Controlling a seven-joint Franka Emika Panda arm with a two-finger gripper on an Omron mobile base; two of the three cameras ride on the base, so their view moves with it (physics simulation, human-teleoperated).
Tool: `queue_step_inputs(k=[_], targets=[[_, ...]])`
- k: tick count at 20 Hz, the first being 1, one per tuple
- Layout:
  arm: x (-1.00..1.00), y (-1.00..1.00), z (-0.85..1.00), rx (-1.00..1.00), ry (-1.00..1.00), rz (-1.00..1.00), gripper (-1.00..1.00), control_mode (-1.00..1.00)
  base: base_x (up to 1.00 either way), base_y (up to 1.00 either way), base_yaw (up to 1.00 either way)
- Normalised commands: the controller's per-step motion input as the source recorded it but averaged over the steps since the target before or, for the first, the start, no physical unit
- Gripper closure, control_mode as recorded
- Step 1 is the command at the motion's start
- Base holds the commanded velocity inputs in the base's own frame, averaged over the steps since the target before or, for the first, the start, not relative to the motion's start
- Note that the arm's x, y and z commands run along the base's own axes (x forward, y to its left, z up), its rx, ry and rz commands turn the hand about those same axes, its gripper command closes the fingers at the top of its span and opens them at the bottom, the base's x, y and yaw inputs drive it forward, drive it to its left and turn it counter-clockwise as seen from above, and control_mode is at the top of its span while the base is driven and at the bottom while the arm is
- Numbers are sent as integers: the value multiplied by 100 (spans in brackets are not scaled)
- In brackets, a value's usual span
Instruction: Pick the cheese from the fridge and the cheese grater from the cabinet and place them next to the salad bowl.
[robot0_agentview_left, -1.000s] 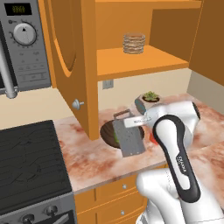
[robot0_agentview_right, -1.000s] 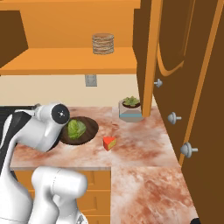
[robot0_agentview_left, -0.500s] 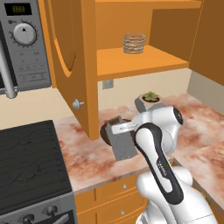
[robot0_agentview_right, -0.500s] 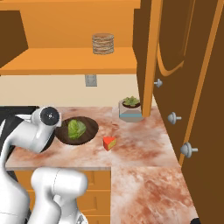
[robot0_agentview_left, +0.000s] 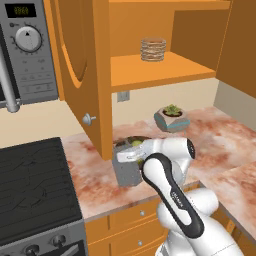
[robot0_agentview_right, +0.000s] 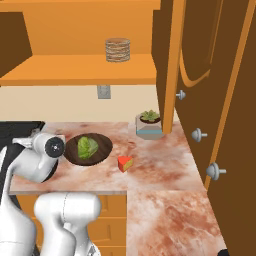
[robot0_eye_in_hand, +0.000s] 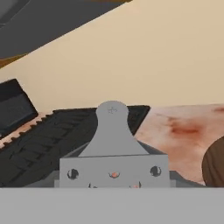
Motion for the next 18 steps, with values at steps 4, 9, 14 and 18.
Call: queue_step_inputs(k=[4,9,14,18], targets=[[0,28,-58,1,-43,-15,100,-100,0,0,0],[0,27,-19,-8,-36,-34,100,-100,0,0,0],[-1,10,-27,-2,-19,-43,100,-100,0,0,0],[-9,7,-36,10,-11,-41,100,-100,0,0,0]])
